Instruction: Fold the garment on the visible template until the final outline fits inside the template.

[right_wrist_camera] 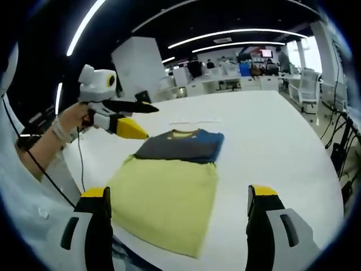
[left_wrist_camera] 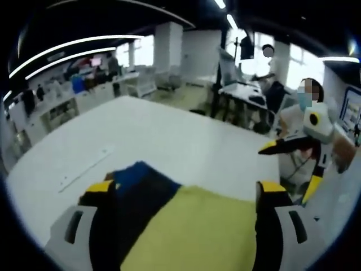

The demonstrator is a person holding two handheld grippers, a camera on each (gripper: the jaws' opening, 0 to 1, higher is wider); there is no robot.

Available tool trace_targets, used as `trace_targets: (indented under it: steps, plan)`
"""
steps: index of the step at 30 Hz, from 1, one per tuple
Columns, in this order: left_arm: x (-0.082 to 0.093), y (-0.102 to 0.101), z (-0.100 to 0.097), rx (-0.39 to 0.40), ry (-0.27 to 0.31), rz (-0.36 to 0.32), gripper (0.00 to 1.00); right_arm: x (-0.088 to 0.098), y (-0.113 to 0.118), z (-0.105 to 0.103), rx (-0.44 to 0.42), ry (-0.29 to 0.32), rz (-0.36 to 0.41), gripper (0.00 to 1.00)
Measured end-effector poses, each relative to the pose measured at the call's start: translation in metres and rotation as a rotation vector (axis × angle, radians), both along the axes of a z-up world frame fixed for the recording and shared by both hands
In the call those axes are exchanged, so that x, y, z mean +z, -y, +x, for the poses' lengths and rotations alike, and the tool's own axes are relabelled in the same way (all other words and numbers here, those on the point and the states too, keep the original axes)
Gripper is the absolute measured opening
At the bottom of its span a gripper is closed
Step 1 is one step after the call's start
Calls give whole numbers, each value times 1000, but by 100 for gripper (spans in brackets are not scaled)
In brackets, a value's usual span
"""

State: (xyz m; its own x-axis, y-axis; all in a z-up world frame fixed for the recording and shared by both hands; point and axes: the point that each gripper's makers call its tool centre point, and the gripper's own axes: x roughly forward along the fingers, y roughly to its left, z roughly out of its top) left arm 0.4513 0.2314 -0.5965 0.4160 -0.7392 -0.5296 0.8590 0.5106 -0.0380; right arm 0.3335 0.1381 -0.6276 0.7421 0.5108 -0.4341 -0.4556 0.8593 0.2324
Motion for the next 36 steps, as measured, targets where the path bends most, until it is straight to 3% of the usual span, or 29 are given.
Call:
trace_targets:
  steps: [18, 24, 33, 36]
  plan:
    - [1, -23, -31, 26, -7, 40, 100, 1, 0, -1, 28, 16, 9, 100]
    - [-1, -31, -36, 48, -31, -3, 100, 1, 2, 0, 32, 17, 8, 100]
    - [-7, -46, -48, 74, -59, 4, 100, -6, 4, -3, 37, -4, -3, 100]
    - [-4, -52, -52, 90, -76, -36, 100, -7, 5, -2, 38, -5, -8, 100]
